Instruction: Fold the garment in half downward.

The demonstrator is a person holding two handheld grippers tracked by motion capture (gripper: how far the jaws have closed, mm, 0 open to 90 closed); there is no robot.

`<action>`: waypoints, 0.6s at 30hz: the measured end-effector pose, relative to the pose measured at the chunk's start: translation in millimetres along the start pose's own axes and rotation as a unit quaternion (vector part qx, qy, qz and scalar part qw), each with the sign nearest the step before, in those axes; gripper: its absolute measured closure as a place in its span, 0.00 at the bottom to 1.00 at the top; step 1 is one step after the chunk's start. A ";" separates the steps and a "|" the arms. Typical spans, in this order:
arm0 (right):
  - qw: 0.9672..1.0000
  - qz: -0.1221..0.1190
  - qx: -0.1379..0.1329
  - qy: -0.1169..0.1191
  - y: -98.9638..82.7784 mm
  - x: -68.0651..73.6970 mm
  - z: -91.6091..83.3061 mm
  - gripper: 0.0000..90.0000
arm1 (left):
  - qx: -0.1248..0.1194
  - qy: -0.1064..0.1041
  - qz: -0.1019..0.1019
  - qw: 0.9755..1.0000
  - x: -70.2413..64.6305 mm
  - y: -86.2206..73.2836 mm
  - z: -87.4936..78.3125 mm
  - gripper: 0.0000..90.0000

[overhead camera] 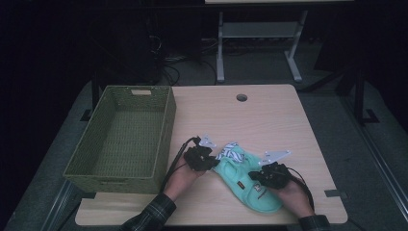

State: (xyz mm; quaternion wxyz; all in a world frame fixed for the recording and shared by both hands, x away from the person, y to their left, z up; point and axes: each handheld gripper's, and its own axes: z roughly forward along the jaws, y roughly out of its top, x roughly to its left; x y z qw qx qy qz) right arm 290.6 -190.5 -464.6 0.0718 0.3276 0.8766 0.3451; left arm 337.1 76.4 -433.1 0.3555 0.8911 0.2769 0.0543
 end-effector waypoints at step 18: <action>1.000 -0.012 -0.002 -0.007 24.7 -2.8 21.4 1.00 | -0.062 -0.003 0.015 0.998 2.7 18.0 -28.3 0.91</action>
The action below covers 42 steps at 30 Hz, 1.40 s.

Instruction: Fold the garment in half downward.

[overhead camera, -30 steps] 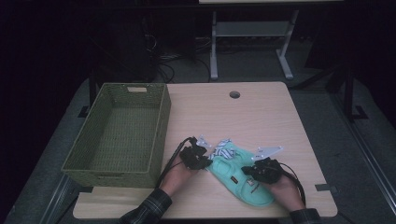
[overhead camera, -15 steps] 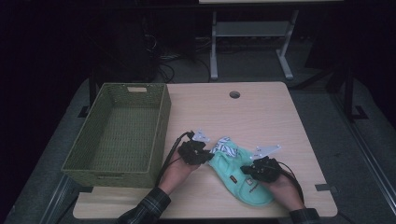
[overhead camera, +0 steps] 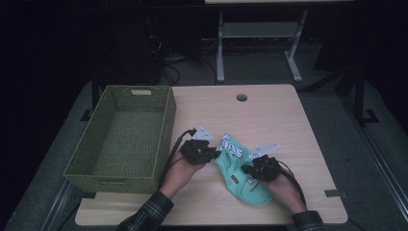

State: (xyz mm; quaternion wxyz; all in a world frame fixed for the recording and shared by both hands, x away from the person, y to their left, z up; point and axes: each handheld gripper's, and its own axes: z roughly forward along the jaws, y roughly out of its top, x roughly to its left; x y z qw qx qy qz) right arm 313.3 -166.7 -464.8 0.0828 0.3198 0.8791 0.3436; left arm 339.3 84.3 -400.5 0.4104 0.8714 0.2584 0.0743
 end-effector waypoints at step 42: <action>1.000 0.018 0.011 -0.008 -30.1 1.0 -28.2 0.99 | -0.015 0.003 0.079 0.997 -13.9 16.5 -11.7 0.91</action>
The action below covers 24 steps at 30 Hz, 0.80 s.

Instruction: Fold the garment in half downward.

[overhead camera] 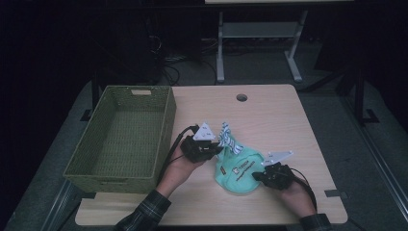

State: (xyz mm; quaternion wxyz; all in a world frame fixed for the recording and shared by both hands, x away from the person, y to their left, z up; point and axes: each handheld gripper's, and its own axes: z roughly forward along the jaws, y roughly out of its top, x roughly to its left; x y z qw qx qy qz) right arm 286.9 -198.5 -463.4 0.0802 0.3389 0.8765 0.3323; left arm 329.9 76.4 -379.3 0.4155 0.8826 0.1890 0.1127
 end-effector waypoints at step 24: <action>0.999 0.024 -0.014 -0.018 -8.2 -16.9 -20.1 0.99 | 0.031 -0.065 0.065 0.995 -39.8 4.6 30.0 0.90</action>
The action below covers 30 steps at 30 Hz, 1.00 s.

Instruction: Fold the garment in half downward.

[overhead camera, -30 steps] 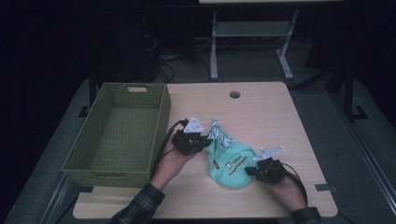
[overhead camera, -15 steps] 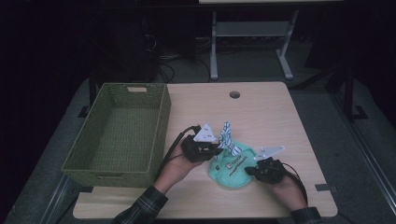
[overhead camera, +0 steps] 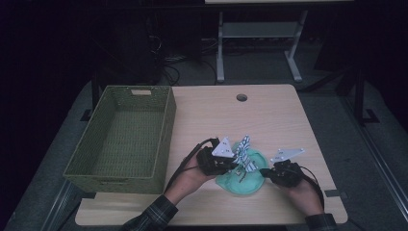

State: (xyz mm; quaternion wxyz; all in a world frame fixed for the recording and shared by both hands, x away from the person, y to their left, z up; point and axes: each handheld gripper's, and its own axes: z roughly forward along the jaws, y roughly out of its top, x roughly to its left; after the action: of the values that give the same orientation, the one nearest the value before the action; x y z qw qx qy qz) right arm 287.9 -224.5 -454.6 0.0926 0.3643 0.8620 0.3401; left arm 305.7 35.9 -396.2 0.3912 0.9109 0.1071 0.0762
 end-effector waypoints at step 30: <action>1.000 0.020 -0.001 -0.020 -20.0 -19.9 -17.3 1.00 | -0.028 -0.041 -0.078 0.996 30.9 1.0 26.7 0.99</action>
State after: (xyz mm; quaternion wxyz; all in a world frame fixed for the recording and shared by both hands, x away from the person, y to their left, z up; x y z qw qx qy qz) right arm 283.9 -257.4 -456.5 0.1037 0.3882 0.8521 0.3353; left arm 341.6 24.5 -412.0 0.4254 0.8908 0.1594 0.0111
